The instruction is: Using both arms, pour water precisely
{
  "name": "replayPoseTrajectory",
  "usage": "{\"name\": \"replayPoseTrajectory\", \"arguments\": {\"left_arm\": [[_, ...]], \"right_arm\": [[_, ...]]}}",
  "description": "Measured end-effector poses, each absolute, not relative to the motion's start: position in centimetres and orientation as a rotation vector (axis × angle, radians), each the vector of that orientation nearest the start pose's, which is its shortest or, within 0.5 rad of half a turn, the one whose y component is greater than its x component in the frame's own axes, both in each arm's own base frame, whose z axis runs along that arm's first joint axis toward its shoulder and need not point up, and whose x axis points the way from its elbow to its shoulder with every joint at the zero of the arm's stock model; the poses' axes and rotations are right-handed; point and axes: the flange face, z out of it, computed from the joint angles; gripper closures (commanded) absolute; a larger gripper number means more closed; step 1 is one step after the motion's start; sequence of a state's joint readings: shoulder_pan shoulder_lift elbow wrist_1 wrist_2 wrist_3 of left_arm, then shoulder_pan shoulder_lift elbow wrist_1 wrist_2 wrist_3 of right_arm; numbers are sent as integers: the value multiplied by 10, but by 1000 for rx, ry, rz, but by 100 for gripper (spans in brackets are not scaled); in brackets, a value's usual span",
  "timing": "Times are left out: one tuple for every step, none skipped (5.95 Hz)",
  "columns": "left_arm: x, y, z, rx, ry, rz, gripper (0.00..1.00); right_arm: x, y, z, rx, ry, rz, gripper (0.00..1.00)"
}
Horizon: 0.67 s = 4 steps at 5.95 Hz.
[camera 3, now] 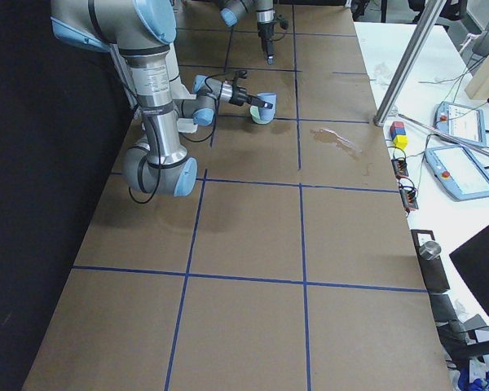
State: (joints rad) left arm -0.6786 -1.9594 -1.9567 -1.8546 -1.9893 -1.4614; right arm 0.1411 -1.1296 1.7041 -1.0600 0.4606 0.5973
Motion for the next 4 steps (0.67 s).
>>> {"name": "replayPoseTrajectory", "arguments": {"left_arm": [[386,-429,239,55,1109,-290,0],[386,-428,237,56,1112,-290,0],[385,-426,236,53,1116,-295,0],[385,-426,235,51,1118,-298,0]], "right_arm": [[-567,-305,276,1329,-253,-133,95],[-574,-306,280,1325,-218,-168,95],[-581,-307,275,1324,-169,-218,95],[-586,-308,268,1325,-107,-283,95]]}}
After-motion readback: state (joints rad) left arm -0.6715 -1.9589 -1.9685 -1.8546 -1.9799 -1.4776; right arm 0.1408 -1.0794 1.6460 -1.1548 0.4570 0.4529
